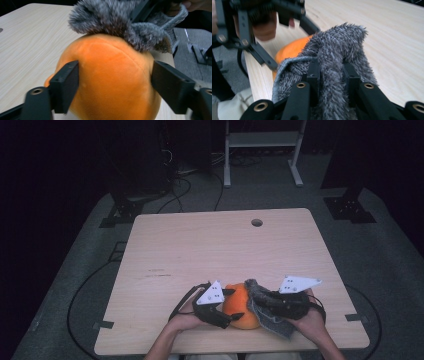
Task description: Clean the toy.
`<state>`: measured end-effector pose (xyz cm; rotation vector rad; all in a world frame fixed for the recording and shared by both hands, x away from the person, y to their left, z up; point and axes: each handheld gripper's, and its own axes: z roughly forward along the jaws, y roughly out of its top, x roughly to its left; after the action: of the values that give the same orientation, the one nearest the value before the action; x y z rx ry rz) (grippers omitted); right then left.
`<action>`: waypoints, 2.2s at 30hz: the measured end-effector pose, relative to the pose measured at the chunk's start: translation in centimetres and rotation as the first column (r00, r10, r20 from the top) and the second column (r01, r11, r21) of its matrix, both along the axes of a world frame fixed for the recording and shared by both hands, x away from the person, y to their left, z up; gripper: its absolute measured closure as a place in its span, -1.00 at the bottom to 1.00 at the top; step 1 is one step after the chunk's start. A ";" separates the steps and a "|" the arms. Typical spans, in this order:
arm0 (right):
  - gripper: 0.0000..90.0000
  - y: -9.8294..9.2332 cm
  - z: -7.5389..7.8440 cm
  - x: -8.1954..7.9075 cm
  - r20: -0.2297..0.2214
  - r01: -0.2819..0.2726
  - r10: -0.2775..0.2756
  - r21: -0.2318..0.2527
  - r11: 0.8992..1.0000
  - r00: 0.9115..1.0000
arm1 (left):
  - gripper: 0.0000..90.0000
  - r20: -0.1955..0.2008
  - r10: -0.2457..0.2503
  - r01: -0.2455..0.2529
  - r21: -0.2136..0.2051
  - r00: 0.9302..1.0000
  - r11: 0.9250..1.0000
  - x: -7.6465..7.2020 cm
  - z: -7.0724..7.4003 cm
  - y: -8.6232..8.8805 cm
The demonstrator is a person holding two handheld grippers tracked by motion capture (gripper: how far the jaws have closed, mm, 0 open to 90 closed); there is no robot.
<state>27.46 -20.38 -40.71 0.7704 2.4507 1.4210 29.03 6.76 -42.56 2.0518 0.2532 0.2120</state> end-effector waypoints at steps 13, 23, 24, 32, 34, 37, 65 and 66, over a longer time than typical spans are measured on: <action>0.62 -1.4 1.6 -1.0 0.026 -0.008 0.008 -0.010 1.000 1.000 | -0.48 -0.035 0.007 -0.009 -0.057 0.999 0.998 0.1 -0.1 -0.7; 0.62 -1.2 1.5 -0.8 -0.012 -0.016 0.016 -0.054 0.998 1.000 | -0.47 -0.019 -0.010 0.009 -0.043 1.000 0.999 -0.4 0.0 -0.9; 0.62 -1.3 1.9 -0.9 -0.008 -0.014 0.014 -0.045 0.999 1.000 | -0.46 -0.011 -0.007 0.007 -0.037 1.000 0.999 -0.4 0.1 -1.1; 0.62 1.0 4.3 -1.6 0.039 -0.090 0.090 0.011 0.996 0.995 | -0.43 0.022 -0.032 0.034 -0.055 0.999 0.998 -1.2 0.3 -1.9; 0.62 2.1 3.1 -1.2 0.019 -0.081 0.083 -0.057 0.995 0.996 | -0.43 0.040 -0.043 0.044 -0.031 0.998 0.999 -1.6 0.4 -2.2; 0.62 1.7 2.8 -1.2 0.015 -0.081 0.082 -0.058 0.995 0.997 | -0.41 0.024 -0.047 0.048 -0.038 0.999 0.998 -1.4 0.1 -1.9; 0.61 -0.5 -0.6 0.0 -0.055 0.023 -0.024 -0.007 1.000 0.998 | -0.61 0.004 0.004 -0.004 -0.018 1.000 1.000 0.2 0.0 0.3; 0.61 -0.1 -0.6 -0.2 -0.042 0.009 -0.008 0.002 1.000 0.999 | -0.59 0.005 -0.003 0.003 -0.012 1.000 1.000 0.1 0.1 0.0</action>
<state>27.29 -20.48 -41.29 0.8184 2.4742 1.4192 29.13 6.79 -42.48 2.0395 0.2471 0.2134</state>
